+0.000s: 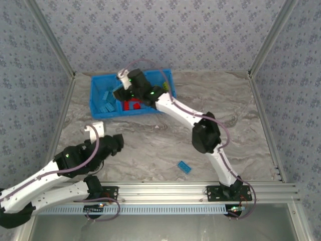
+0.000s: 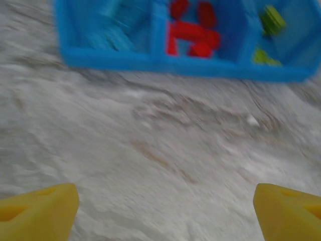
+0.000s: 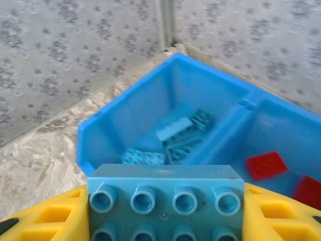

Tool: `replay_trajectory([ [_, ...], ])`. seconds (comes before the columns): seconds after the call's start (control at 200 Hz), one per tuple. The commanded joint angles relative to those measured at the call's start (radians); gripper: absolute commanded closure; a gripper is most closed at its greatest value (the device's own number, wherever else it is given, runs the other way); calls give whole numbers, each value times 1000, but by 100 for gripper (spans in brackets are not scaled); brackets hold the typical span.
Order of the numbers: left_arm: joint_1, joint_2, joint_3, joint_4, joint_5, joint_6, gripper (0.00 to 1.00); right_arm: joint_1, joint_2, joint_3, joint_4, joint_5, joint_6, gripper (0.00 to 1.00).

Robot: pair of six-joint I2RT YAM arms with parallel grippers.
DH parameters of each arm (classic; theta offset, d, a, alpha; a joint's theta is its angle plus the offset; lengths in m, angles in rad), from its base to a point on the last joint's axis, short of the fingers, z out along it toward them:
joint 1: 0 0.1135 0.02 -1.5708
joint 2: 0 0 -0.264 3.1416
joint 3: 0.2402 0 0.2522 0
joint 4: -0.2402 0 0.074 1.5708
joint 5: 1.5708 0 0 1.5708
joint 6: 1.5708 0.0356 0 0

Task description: Sort the legos into containers by color

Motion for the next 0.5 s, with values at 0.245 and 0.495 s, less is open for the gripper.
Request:
replay_trajectory([
  [0.245, 376, -94, -24, 125, 161, 254, 12, 63, 378, 480, -93, 164, -176, 44],
  [0.495, 411, -93, -58, 128, 206, 290, 10, 52, 358, 499, -77, 135, -161, 21],
])
